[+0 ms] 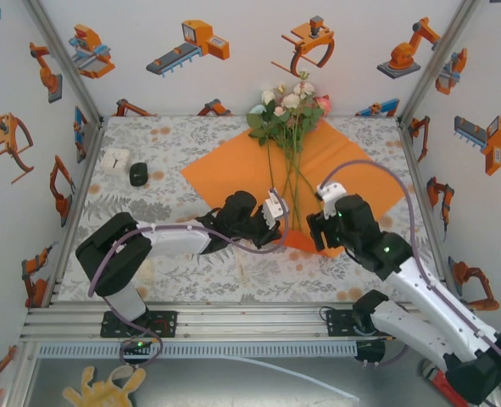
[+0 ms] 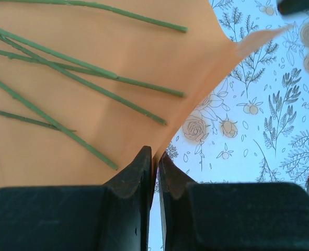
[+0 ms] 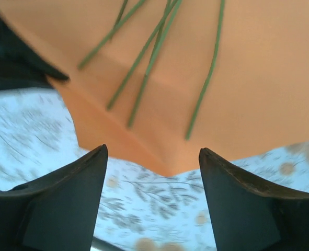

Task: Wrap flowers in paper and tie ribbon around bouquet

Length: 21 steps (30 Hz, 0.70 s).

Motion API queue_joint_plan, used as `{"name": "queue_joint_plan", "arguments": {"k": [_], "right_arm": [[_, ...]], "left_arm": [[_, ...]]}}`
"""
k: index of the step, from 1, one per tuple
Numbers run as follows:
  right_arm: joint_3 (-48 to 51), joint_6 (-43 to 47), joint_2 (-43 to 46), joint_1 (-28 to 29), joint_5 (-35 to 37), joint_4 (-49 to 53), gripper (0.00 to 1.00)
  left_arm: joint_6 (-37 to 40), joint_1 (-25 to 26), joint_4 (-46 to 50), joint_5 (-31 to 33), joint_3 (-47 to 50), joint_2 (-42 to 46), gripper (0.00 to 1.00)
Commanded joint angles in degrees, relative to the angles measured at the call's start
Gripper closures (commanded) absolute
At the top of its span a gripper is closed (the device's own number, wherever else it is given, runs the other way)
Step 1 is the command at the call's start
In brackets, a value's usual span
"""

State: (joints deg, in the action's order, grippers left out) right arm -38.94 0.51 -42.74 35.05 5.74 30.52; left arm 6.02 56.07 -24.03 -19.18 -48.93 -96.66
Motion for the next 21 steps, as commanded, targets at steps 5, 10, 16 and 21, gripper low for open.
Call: {"name": "queue_joint_plan", "arguments": {"k": [5,10,16,21], "right_arm": [[4.39,16.1,2.39,-2.02,-16.17,-0.2,0.25],[7.12,14.23,-3.32,-2.09,-14.69,-8.66,0.27],[5.47,13.83,-15.02,-5.15,-10.21,-19.5,0.33],[3.76,13.34,-21.34,-6.41,-14.06,-22.69,0.55]], "left_arm": [[-6.93,-2.74,-1.25,1.56,1.54,0.09,0.93],[-11.03,-4.88,-4.08,-1.73,2.08,0.17,1.0],[-13.31,-5.67,-8.07,-2.46,3.25,-0.71,1.0],[-15.85,-6.32,-10.51,-1.08,4.52,-0.66,1.0]]}}
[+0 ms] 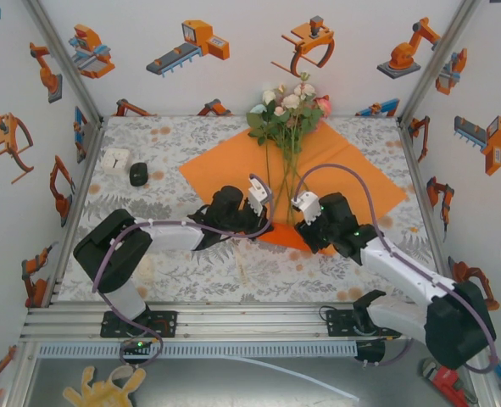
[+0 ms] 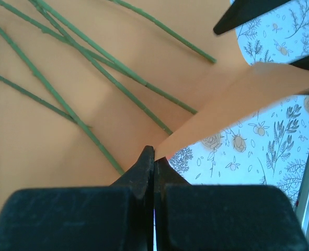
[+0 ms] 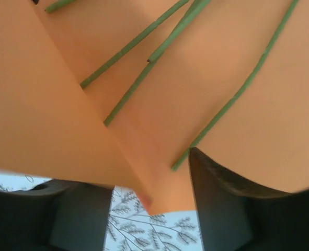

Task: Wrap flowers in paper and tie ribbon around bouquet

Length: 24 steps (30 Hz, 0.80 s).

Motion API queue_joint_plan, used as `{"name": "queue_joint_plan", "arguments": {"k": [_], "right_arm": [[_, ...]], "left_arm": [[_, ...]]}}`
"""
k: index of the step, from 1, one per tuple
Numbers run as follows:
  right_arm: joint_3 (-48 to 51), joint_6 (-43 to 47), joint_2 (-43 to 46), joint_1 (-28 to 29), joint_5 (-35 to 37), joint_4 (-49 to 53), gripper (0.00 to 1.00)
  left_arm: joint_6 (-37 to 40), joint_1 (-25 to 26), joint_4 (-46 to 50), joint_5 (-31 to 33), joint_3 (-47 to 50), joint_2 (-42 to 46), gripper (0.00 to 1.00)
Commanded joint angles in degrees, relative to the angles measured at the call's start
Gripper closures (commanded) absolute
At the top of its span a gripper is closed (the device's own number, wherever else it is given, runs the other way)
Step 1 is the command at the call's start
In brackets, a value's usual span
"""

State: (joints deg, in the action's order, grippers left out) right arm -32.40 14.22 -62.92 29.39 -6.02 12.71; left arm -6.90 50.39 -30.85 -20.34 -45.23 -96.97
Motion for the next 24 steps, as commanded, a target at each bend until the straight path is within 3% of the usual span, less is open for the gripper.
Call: {"name": "queue_joint_plan", "arguments": {"k": [1,5,8,11,16,18,20,23,24], "right_arm": [[-3.05,-0.65,-1.47,-1.18,-2.4,-5.09,0.6],[-2.98,-3.26,-1.21,-4.01,-6.39,-5.78,0.63],[-2.28,-3.65,-1.39,-4.16,-8.45,-5.5,0.62],[-2.42,-3.65,-1.51,-5.45,-7.15,-6.56,0.69],[-6.78,-3.72,-4.26,-7.4,-11.33,-6.05,0.84],[-8.95,-4.15,-5.43,-7.98,-14.38,-4.49,0.85],[-9.63,-4.49,-5.15,-8.11,-19.0,-2.38,0.76],[-7.56,-8.43,-2.91,-8.12,-23.68,-2.45,0.4],[-6.12,-10.22,-1.57,-8.17,-23.43,-3.09,0.22]], "left_arm": [[-3.24,-0.85,-3.69,0.68,1.06,-0.26,1.0],[-7.14,-2.36,-4.31,4.09,2.15,0.12,1.0],[-12.12,-3.93,-7.3,2.21,2.1,-0.86,1.0],[-16.65,-4.74,-11.23,0.11,1.82,-2.57,1.0],[-18.85,-5.29,-13.14,0.25,1.89,-3.91,1.0],[-19.41,-5.77,-12.85,0.93,2.41,-3.25,1.0],[-19.73,-6.17,-12.15,1.49,2.84,-2.28,1.0],[-19.1,-6.45,-10.07,1.35,2.89,-1.08,1.0],[-18.82,-6.58,-9.19,1.1,2.79,-0.8,1.0]]}}
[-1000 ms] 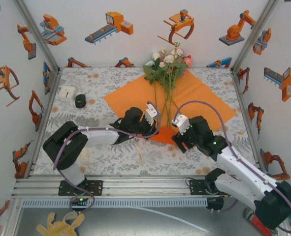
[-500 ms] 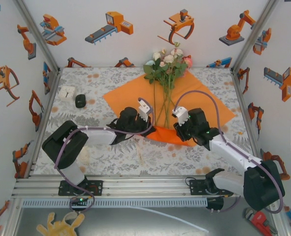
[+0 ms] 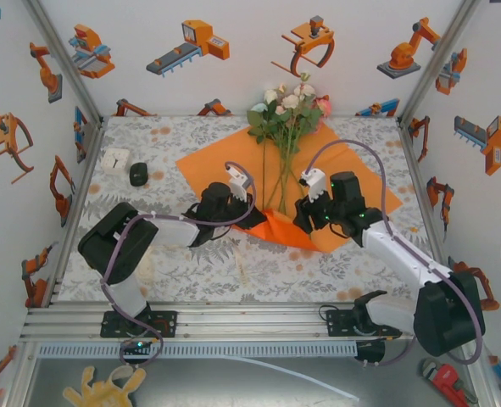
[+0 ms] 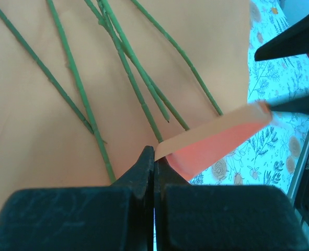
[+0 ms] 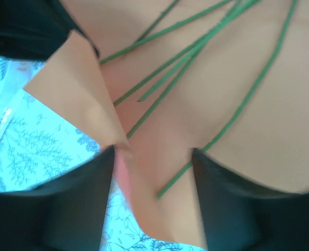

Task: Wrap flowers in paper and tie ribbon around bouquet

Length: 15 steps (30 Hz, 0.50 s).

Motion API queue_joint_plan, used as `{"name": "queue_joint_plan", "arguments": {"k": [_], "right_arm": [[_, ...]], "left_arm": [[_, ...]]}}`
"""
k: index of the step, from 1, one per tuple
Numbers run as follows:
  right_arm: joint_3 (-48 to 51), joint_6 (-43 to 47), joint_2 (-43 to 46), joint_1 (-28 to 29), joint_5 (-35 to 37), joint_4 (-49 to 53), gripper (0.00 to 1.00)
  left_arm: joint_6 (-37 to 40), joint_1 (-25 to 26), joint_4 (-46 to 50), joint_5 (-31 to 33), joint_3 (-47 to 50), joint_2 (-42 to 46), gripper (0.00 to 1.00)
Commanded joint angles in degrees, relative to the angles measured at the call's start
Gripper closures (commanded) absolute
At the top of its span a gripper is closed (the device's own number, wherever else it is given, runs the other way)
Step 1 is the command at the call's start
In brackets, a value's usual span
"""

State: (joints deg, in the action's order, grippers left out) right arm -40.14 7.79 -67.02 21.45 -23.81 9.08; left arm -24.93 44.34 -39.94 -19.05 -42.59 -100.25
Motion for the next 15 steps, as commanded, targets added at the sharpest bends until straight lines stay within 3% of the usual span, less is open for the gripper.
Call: {"name": "queue_joint_plan", "arguments": {"k": [1,3,6,15], "right_arm": [[3.21,-5.7,3.97,-0.27,-4.55,-0.53,0.06],[6.99,-11.01,6.23,-0.43,-2.1,-4.63,0.03],[9.93,-15.35,5.82,-0.63,-2.48,-7.75,0.09],[13.59,-18.91,0.57,-0.8,-3.34,-14.51,0.57]], "left_arm": [[-0.65,-0.58,0.43,-0.41,0.05,2.61,1.0],[-0.73,-0.74,0.87,-0.46,0.24,2.94,1.0],[-0.83,-0.86,1.52,-0.48,0.23,3.07,1.0],[-2.22,-2.29,2.59,0.33,1.07,4.77,1.0]]}}
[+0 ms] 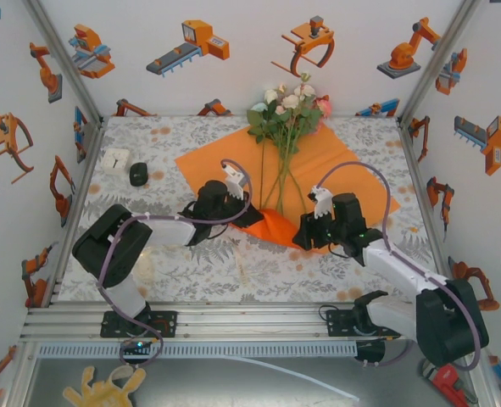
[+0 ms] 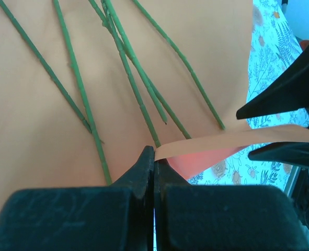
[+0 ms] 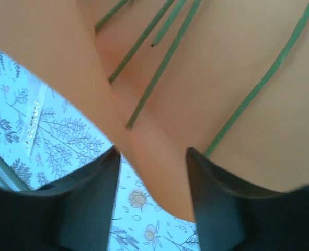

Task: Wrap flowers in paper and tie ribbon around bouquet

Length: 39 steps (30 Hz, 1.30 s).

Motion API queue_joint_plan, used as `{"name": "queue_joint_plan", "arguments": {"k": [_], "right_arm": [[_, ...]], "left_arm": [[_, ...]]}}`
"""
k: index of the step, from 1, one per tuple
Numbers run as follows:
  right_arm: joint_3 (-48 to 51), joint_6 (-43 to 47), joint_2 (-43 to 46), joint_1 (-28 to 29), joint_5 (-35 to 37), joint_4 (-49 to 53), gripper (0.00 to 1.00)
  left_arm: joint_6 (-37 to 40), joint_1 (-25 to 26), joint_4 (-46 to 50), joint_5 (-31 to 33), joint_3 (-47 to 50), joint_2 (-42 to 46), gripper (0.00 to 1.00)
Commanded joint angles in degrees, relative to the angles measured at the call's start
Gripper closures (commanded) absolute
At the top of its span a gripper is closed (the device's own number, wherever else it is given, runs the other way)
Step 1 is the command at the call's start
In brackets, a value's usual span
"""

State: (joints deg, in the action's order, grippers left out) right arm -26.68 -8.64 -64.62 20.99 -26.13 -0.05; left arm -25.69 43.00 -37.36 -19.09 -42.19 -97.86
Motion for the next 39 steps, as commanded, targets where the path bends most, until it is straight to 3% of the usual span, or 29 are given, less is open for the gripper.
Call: {"name": "queue_joint_plan", "arguments": {"k": [1,5,8,12,18,21,24,29,32,36,39], "right_arm": [[-0.41,-2.0,-3.02,-0.34,-1.03,-5.13,0.64],[-5.42,1.74,-3.01,-0.33,0.37,2.2,0.91],[-10.4,4.91,-0.09,-0.42,1.57,9.3,0.99],[-13.71,4.88,-1.32,-1.86,1.79,11.88,1.0],[-12.35,4.22,-7.29,-1.88,1.96,8.21,1.0],[-10.9,2.56,-6.97,-2.22,5.92,6.94,1.0],[-10.59,1.33,-5.8,-2.38,10.17,8.14,0.93],[-12.7,-0.05,-8.88,-2.68,12.17,12.32,0.92],[-14.53,-1.85,-12.31,-2.63,13.23,14.73,0.82],[-15.79,-3.96,-14.9,-2.65,14.11,14.89,0.69],[-16.55,-4.8,-14.63,-2.68,15.3,14.97,0.56]], "left_arm": [[-1.84,-1.21,-0.01,0.33,0.86,2.57,1.0],[-2.1,-2.14,1.06,0.99,2.47,4.68,1.0],[-1.22,-2.65,4.7,1.19,3.29,6.95,1.0],[1.48,-2.58,14.21,4.02,1.57,8.23,1.0],[1.99,-2.64,12.37,3.22,0.28,7.96,0.93],[1.67,-2.65,9.71,1.0,-1.39,6.72,0.89],[2.14,-2.57,11.36,-0.11,-4.42,3.84,0.89],[3.07,-2.53,13.82,3.05,-6.97,-2.25,0.88],[3.87,-2.5,13.47,4.76,-7.5,-3.8,0.72],[3.23,-2.62,12.71,4.99,-8.06,-4.1,0.65],[3.0,-2.6,13.35,6.01,-7.04,-1.97,0.52]]}}
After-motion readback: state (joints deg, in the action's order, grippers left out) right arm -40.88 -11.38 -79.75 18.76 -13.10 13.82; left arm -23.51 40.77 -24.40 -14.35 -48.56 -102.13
